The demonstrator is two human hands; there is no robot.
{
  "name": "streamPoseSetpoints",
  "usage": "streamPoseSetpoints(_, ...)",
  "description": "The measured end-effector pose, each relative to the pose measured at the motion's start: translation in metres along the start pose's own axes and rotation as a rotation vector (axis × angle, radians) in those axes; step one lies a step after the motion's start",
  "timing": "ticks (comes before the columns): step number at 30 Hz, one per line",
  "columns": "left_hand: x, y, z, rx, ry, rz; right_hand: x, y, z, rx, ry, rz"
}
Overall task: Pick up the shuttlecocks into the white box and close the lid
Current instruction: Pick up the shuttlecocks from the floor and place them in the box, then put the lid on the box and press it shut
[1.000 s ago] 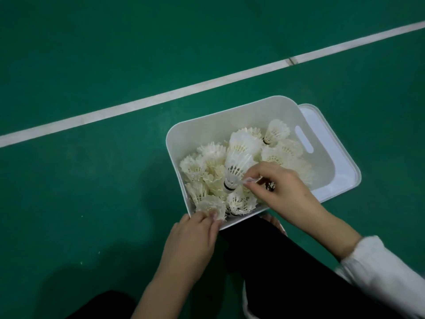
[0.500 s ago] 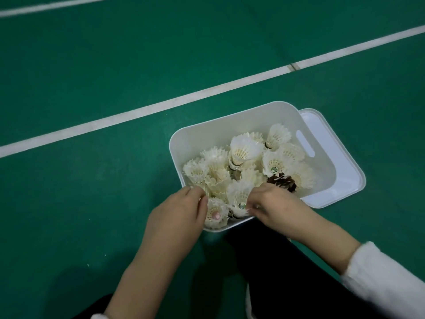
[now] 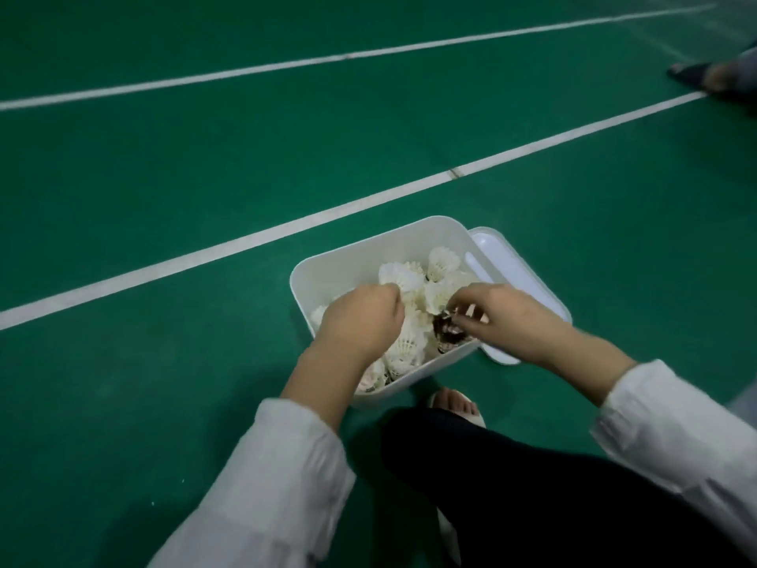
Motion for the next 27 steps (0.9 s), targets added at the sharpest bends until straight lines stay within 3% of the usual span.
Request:
streamPoseSetpoints(7,0.097,0.003,0.007,-0.062,-0.234,0.083,0.056,0.018,0.086,0.127,-0.305,-0.077)
streamPoseSetpoints(11,0.126,-0.027,0.005,-0.107,-0.24,0.116,0.099,-0.001,0.101,0.138,-0.409,-0.126)
streamPoseSetpoints(21,0.18,-0.148,-0.038,-0.239,-0.347,-0.258,0.209,-0.067,0.07,0.039,-0.414,-0.135)
streamPoseSetpoints(27,0.185,-0.23,-0.078,-0.341,-0.263,-0.3,0.269,-0.131,0.044,-0.071,-0.377,-0.121)
Point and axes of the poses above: each hand's wrist, its own z-axis away from the middle knuckle, its own y-axis out of the back of the hand, x = y × z, the point moved 7 cm from there along -z, towards the middle knuckle, and after that the axes turned 4 degrees about y, right-handed, at the moved point
